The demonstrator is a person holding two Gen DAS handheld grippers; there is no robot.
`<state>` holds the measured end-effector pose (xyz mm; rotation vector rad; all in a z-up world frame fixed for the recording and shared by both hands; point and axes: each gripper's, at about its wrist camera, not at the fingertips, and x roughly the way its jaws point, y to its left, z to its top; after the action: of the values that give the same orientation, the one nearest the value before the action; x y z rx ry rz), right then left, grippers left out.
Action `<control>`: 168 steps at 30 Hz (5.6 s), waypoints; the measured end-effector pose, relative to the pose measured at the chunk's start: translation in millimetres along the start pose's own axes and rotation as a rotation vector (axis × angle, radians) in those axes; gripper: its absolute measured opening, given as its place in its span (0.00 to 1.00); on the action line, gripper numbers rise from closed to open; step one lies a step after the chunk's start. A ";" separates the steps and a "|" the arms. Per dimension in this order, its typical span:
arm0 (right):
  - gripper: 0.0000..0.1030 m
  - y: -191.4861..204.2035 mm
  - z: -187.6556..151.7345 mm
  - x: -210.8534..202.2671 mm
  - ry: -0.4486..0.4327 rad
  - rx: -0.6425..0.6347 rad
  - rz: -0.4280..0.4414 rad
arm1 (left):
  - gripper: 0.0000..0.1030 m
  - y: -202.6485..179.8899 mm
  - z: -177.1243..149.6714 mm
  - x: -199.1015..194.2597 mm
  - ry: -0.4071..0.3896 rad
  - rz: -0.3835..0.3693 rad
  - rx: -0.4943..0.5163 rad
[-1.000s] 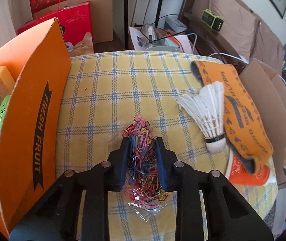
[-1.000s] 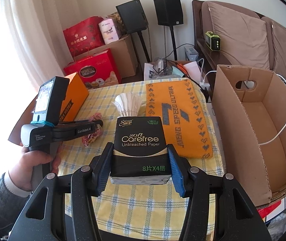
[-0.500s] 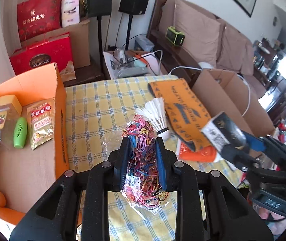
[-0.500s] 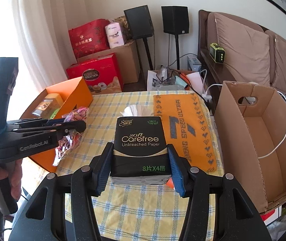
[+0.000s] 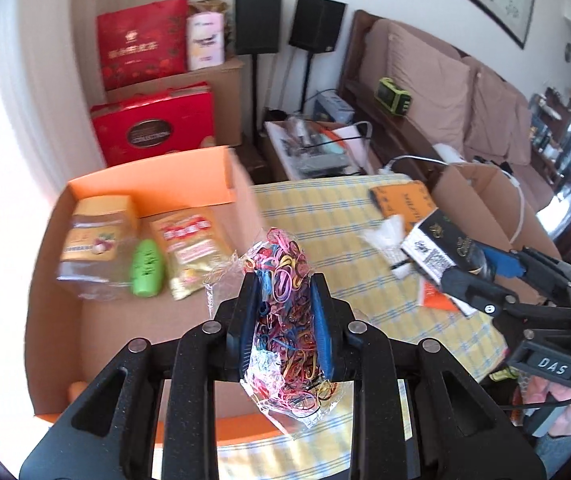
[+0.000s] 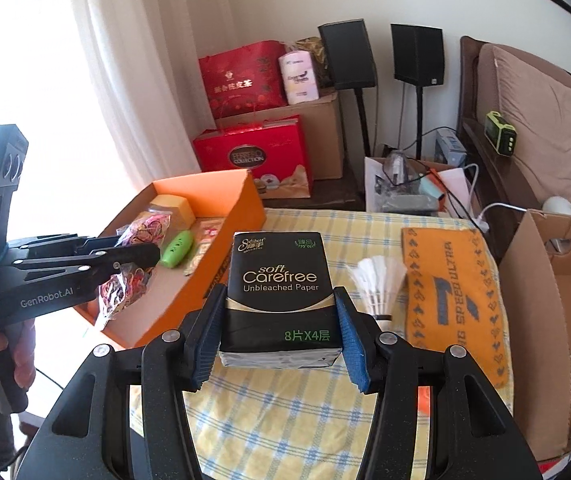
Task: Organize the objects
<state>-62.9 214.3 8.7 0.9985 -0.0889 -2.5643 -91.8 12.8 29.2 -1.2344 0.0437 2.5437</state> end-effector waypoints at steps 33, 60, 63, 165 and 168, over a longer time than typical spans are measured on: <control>0.61 141.4 11.0 151.7 0.167 -0.251 0.085 | 0.55 154.9 -33.8 67.7 0.187 0.133 -0.218; 0.99 58.5 22.0 67.9 0.109 -0.086 -0.037 | 1.00 110.5 -25.0 11.6 0.000 0.101 -0.221; 1.00 47.5 20.5 61.1 0.105 -0.077 -0.052 | 1.00 98.7 -24.8 11.8 -0.006 0.109 -0.197; 0.39 -92.6 -105.6 28.0 0.209 0.061 -0.082 | 1.00 -117.5 5.0 128.6 0.166 -0.193 -0.033; 0.39 -84.8 -106.2 30.6 0.205 0.064 -0.062 | 0.99 -119.0 3.1 139.2 0.199 -0.199 -0.046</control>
<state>-41.1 289.6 -106.4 1.3010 -0.0857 -2.5109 -140.2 163.3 -63.4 -1.4300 -0.0893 2.2588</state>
